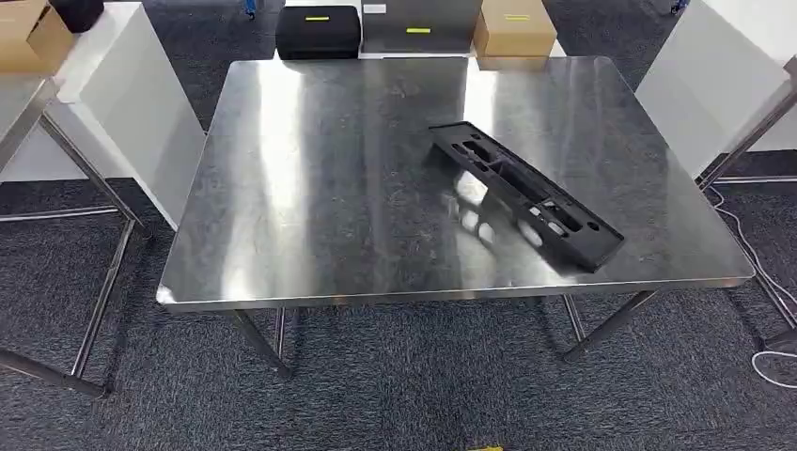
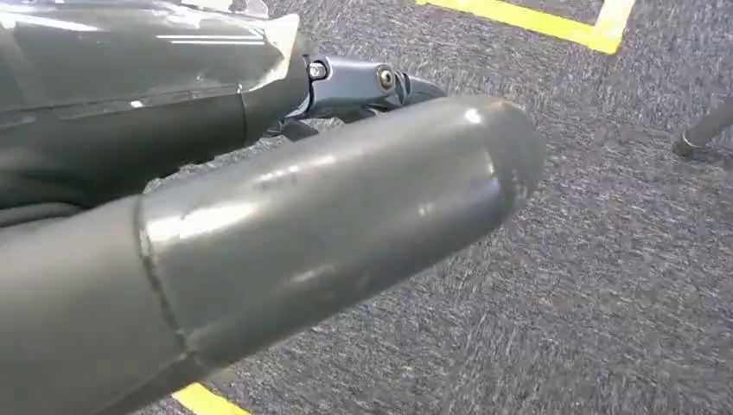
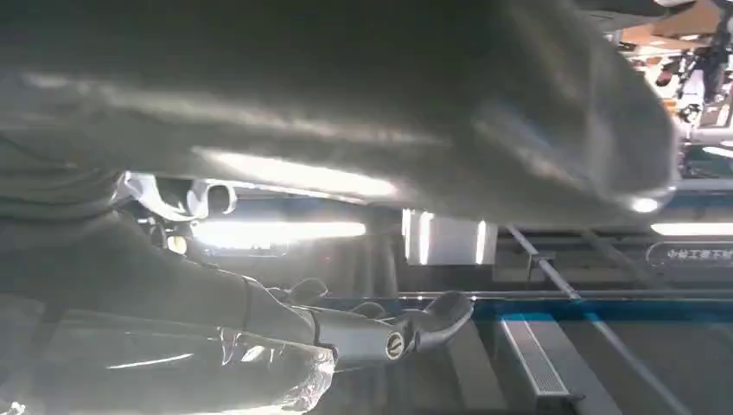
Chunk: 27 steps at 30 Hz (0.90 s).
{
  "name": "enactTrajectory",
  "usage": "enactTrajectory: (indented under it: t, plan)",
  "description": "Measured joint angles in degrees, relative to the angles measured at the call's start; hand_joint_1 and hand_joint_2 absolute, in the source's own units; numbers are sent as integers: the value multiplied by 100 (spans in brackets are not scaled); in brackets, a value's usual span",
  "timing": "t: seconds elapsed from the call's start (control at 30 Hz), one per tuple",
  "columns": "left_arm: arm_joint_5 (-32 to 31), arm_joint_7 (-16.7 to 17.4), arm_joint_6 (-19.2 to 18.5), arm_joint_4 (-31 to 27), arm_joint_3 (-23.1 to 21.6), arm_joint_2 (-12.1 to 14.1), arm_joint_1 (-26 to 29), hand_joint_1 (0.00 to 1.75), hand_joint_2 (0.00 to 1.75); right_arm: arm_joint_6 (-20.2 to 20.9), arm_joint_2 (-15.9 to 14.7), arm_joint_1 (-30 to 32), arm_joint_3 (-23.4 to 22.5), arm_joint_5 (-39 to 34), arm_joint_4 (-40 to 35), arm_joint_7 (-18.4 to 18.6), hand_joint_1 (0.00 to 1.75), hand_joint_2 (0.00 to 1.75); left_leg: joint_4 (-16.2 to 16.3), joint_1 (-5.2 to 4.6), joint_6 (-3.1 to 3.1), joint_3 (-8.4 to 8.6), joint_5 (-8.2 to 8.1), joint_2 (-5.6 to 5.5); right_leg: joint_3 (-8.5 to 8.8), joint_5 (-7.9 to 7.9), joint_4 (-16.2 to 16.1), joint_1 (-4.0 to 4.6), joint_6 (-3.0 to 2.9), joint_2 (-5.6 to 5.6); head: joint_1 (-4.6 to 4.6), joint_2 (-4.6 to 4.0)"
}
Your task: Take the parts from the cabinet and place them on the table.
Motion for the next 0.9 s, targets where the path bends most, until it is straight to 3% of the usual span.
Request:
enactTrajectory:
  t: [0.1, 0.27, 0.4, 0.47, 0.57, 0.67, 0.8, 0.9]
  plan:
    - [114, 103, 193, 11, 103, -57, -2, 0, 0, -162, 482, 125, -105, 114, -305, -235, 0, 0, 0, 0, 0, 9, 0, 3, 8, 0, 0, 0, 0, 6, 7, 0]
    - [193, 118, 332, 26, 249, -188, -3, 0, 0, -560, 1726, 347, -136, 243, -462, -744, 0, 0, 1, 9, -6, 25, -7, 4, 16, -14, -1, 0, -13, 10, -7, 0]
    - [169, 186, 265, 28, 284, -194, -1, 0, 0, -682, 2543, 332, -598, 35, 265, -1588, 0, 0, -1, 22, -27, 31, -22, 8, 21, -20, 1, 3, -22, 14, 0, 0]
    - [39, 344, 170, 28, 289, -186, 0, 0, 0, -667, 2678, 92, -939, -177, 1206, -1793, 0, 0, -2, 26, -33, 34, -28, 16, 21, -21, 2, 7, -24, 32, 0, 0]
    - [-179, 595, -99, 31, 258, -124, -1, 0, 0, -632, 2706, -292, -1339, -343, 2858, -1790, 0, 0, -2, 35, -39, 46, -32, 33, 29, -22, 1, 18, -26, 43, 7, 0]
    - [-421, 763, -330, 31, 151, -20, 2, 0, 0, 71, 2776, -555, -1594, -443, 4227, -1399, 0, 0, -2, 37, -39, 49, -32, 33, 32, -22, 2, 17, -26, 43, 7, 0]
    - [-719, 931, -446, 31, -39, 114, 29, 0, 0, 1021, 2873, -716, -1810, -612, 5200, -1132, 0, 0, -2, 43, -40, 51, -32, 32, 33, -24, 3, 18, -28, 43, 4, 0]
    - [-887, 997, -483, 31, -179, 195, 55, 0, 0, 1128, 2956, -779, -1869, -533, 5595, -1054, 0, 0, -3, 42, -43, 51, -34, 32, 36, -31, 5, 18, -39, 43, 0, 0]
